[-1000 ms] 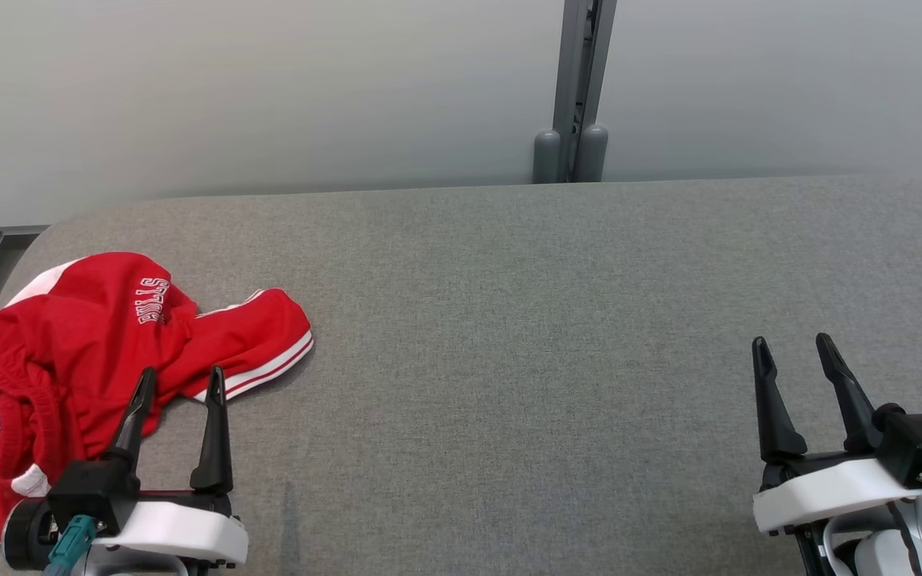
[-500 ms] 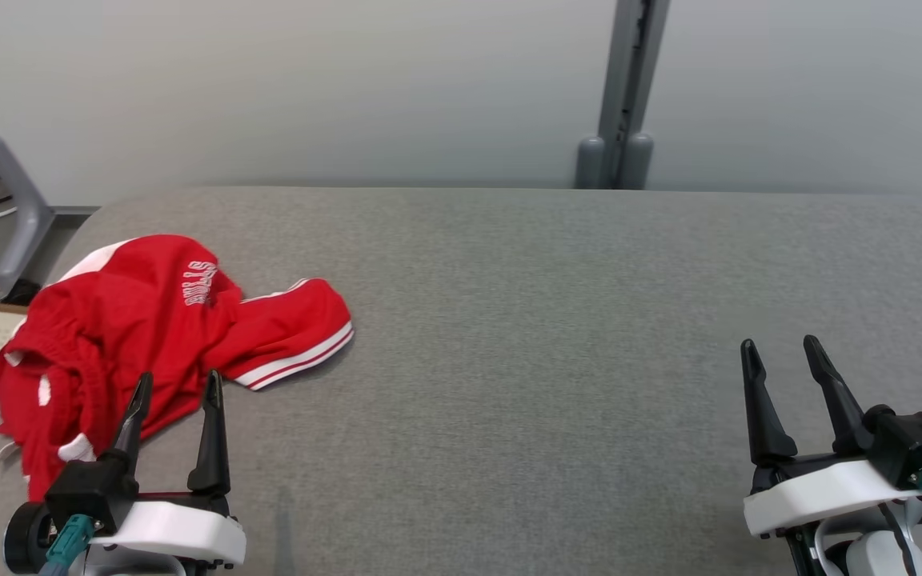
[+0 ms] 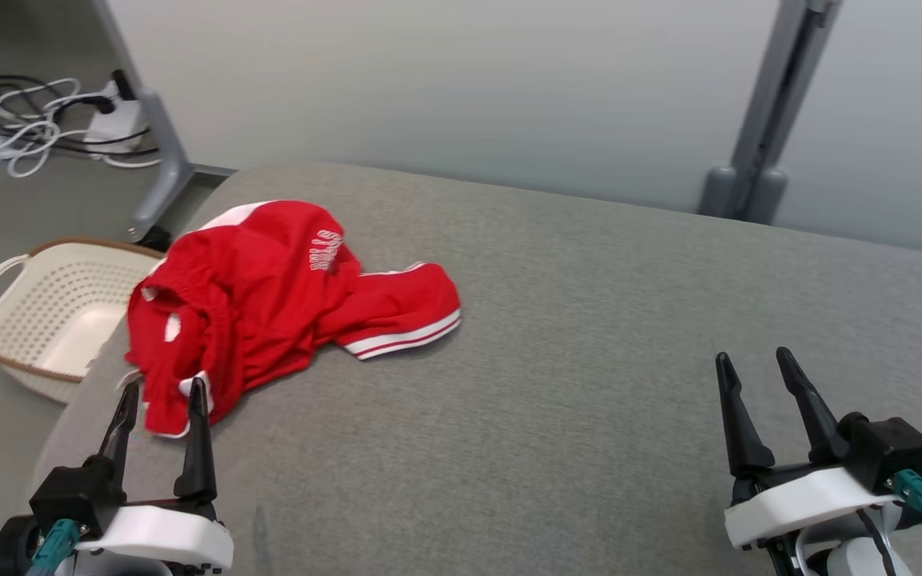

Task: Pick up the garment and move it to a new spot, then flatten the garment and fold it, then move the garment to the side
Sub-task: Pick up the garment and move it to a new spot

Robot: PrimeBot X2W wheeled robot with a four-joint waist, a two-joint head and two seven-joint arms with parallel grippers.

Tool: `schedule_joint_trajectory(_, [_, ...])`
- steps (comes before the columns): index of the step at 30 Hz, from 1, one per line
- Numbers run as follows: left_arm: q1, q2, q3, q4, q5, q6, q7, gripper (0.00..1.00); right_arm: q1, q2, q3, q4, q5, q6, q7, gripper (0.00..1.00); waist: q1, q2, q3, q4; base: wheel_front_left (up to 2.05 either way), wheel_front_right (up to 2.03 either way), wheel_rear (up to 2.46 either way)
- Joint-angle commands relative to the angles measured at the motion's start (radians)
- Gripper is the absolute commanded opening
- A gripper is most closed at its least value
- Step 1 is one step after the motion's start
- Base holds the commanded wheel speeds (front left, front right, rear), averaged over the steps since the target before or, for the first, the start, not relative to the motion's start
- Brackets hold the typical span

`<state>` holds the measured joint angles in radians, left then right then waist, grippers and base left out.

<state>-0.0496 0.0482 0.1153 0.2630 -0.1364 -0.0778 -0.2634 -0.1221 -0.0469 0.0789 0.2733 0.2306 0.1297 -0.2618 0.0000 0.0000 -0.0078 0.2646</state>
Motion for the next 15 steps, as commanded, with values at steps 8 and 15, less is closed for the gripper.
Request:
schedule_joint_trajectory(8, [-0.020, 0.004, 0.001, 0.039, -0.031, 0.013, -0.002, 1.00, 0.004, -0.007, 0.006, 0.011, 0.008, 0.002, -0.005, 1.00, 0.0000, 0.0000, -0.015, 0.135, 0.00, 0.00, 0.00])
schedule_joint_trajectory(15, [-0.019, 0.004, 0.011, 0.050, -0.040, 0.003, -0.002, 1.00, 0.000, -0.007, 0.019, 0.011, 0.020, 0.002, -0.005, 1.00, 0.0000, 0.0000, -0.017, 0.181, 0.00, 0.00, 0.00])
